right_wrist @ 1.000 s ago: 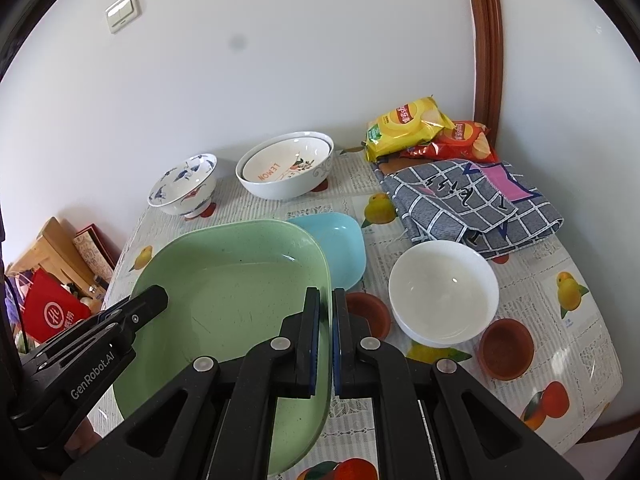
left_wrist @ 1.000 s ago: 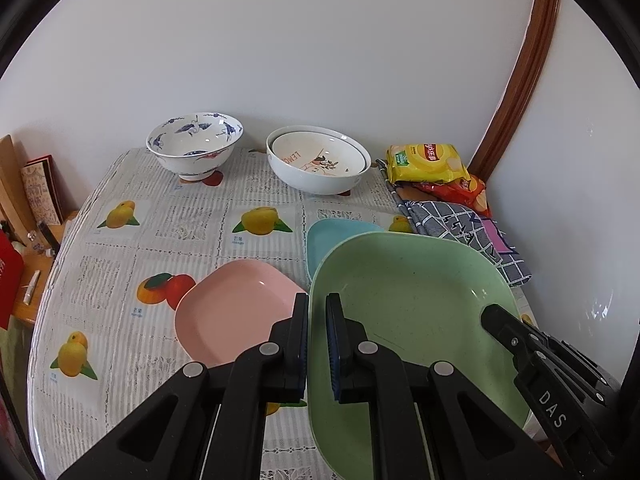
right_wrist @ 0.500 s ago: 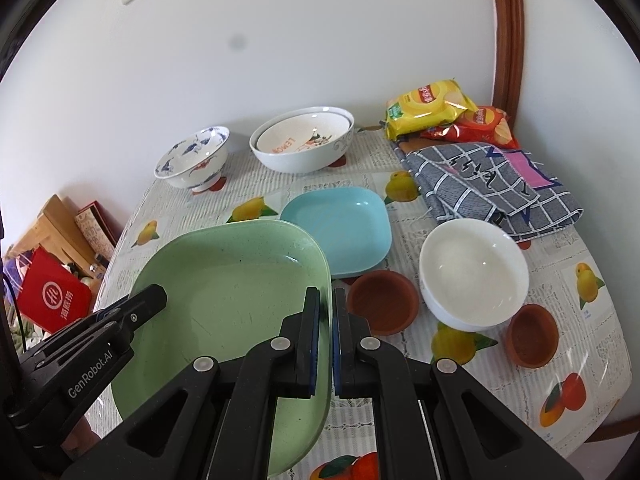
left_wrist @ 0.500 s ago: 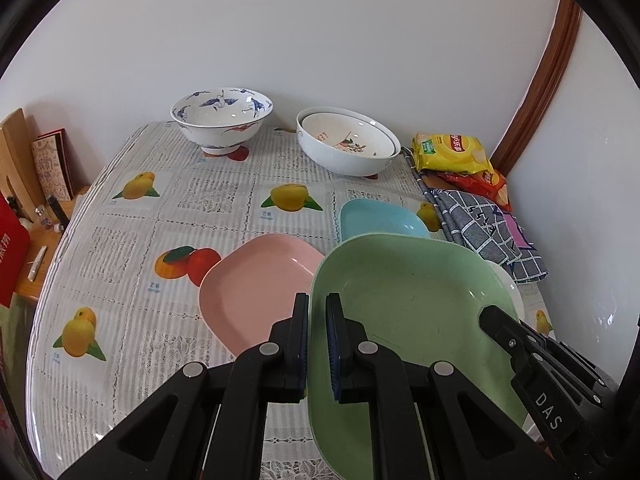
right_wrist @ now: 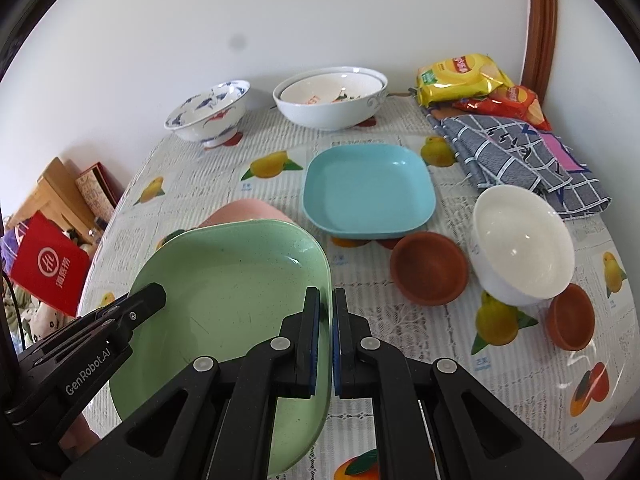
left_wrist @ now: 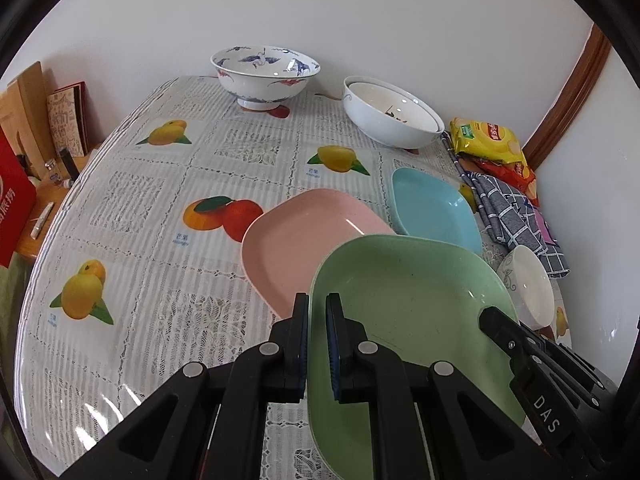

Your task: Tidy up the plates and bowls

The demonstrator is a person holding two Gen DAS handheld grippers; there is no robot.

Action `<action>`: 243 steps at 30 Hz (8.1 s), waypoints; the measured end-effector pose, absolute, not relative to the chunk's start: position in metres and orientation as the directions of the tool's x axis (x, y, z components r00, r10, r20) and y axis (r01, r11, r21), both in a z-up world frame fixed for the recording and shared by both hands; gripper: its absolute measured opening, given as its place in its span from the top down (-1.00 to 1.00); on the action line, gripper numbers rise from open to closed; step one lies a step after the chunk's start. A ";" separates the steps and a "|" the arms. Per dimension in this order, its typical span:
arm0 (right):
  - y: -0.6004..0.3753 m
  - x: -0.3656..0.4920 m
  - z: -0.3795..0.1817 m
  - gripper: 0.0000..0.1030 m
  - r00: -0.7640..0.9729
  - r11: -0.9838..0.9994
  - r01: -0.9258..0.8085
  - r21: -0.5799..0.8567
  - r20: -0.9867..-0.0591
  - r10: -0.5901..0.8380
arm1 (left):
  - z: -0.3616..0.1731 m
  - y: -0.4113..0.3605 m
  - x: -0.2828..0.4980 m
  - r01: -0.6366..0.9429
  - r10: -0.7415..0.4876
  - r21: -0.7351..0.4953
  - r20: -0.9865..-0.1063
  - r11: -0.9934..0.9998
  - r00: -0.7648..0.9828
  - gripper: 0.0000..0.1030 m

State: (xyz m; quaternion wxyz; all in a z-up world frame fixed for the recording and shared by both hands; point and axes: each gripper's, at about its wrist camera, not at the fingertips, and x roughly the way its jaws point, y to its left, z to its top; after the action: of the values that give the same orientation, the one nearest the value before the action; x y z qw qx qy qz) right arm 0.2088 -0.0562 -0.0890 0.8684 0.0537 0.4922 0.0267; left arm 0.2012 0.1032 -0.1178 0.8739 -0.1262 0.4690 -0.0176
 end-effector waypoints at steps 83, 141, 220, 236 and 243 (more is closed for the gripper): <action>-0.086 0.250 -0.069 -0.12 0.620 0.993 -0.102 0.059 -0.777 0.109 | -0.101 0.103 0.214 -0.187 -0.045 -0.196 -0.796 0.963 0.604 0.27; -0.164 0.354 -0.132 -0.06 0.463 0.994 0.083 0.066 -0.886 0.020 | -0.149 -0.004 0.365 0.033 -0.124 -0.124 -0.865 0.992 0.486 0.02; -0.165 0.220 -0.005 0.91 0.647 0.981 0.150 0.124 -0.763 -0.003 | -0.030 -0.009 0.225 0.134 -0.244 -0.207 -0.725 0.969 0.644 0.84; -0.142 0.207 0.001 0.90 0.651 0.986 0.132 0.103 -0.759 -0.008 | -0.032 0.014 0.210 0.100 -0.238 -0.228 -0.724 0.968 0.647 0.84; -0.128 0.207 -0.008 0.90 0.637 0.989 0.119 0.086 -0.771 -0.010 | -0.041 0.027 0.208 0.078 -0.233 -0.239 -0.735 0.968 0.637 0.84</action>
State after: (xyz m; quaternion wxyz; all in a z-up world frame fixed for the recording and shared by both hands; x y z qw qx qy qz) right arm 0.2070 -0.1279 -0.0075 0.9024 0.0644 0.4245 -0.0358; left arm 0.2084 0.0270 -0.0408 0.8998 -0.0929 0.4174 -0.0862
